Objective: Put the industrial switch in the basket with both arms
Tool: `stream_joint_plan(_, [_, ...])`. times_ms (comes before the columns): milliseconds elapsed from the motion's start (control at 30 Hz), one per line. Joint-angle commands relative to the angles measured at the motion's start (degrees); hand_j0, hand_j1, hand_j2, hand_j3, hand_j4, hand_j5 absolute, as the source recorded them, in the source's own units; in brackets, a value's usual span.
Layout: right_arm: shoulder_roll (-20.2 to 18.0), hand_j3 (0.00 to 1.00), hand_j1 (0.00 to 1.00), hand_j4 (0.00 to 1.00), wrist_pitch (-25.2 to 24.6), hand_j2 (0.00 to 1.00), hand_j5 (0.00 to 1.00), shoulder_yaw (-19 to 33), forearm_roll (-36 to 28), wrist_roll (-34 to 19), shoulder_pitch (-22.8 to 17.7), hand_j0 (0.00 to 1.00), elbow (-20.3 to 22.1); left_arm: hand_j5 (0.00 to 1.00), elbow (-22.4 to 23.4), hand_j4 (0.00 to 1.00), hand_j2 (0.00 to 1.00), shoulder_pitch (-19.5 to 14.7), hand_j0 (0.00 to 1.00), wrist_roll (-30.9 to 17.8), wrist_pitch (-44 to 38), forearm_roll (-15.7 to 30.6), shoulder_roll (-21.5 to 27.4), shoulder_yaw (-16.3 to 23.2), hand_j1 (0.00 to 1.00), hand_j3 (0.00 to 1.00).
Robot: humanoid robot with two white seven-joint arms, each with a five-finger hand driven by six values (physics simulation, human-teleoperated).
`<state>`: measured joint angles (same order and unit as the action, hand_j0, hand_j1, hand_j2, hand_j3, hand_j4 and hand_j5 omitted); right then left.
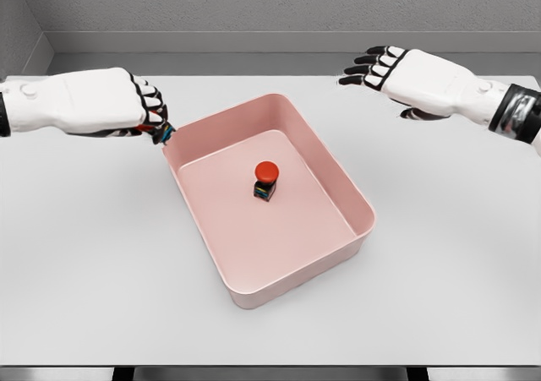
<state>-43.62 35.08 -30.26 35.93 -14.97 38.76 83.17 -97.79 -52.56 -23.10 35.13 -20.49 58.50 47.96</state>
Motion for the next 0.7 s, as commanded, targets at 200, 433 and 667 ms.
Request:
stream_joint_plan(200, [-3.66,1.00,1.00,1.00,-0.08,1.00,1.00,2.75,-2.88,0.03,-2.72,1.00,-11.54,0.42,-1.18,0.42,0.42,-3.34,0.42,-0.71,-0.13,1.50,-10.16,9.43,0.42,0.42])
stream_joint_plan(433, [-3.75,1.00,1.00,1.00,-0.08,1.00,1.00,2.92,-4.03,0.03,-2.99,1.00,-14.09,0.45,-1.18,0.45,0.45,-3.34,0.45,-1.95,-0.13,1.42,-14.20,13.65,0.45,0.45])
stream_joint_plan(667, [-3.75,1.00,1.00,1.00,-0.08,1.00,1.00,3.01,-4.64,0.03,-2.99,1.00,-14.00,0.90,-1.09,0.90,0.90,-3.95,0.90,-1.86,-0.13,1.59,-14.91,13.56,0.90,0.90])
